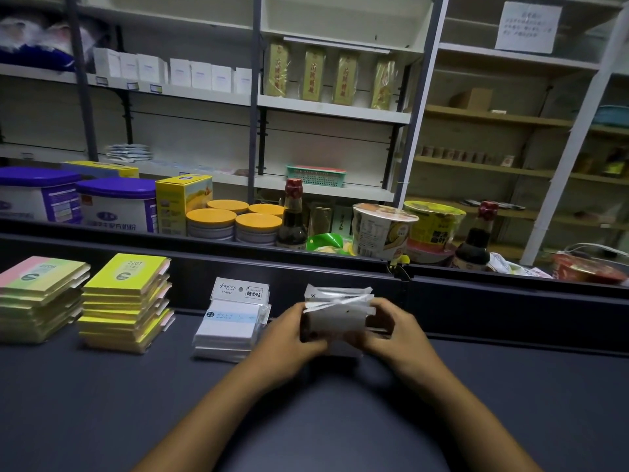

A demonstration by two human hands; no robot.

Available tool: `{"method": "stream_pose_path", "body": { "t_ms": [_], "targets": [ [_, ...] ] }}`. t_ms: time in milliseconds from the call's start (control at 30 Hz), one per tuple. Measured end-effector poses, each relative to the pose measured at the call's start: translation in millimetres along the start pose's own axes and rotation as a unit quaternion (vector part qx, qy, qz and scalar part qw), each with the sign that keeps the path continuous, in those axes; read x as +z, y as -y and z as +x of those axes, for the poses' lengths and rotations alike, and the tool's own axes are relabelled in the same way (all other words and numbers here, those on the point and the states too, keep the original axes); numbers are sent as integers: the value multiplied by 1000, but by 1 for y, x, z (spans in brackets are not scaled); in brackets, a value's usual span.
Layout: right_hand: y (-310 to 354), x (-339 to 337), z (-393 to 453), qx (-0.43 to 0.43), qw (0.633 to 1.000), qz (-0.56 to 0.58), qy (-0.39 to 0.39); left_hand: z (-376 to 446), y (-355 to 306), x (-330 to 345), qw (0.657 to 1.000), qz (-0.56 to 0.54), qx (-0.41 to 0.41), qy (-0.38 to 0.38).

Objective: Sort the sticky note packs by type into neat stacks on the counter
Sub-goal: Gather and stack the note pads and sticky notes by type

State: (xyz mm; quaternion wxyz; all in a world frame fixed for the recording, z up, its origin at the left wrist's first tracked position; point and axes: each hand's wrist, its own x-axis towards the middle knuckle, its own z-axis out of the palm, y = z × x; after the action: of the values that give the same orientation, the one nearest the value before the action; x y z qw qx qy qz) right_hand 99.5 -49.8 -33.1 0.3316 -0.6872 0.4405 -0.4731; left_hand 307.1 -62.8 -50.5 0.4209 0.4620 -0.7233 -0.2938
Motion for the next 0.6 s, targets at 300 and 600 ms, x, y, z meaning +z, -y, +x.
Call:
{"method": "stream_pose_path", "body": {
  "t_ms": [300, 600],
  "targets": [
    [-9, 13, -1, 14, 998, -62, 20, -2, -2, 7, 998, 62, 14, 22],
    [-4, 5, -1, 5, 988, -155, 28, 0, 10, 3, 995, 98, -3, -3]
  ]
}}
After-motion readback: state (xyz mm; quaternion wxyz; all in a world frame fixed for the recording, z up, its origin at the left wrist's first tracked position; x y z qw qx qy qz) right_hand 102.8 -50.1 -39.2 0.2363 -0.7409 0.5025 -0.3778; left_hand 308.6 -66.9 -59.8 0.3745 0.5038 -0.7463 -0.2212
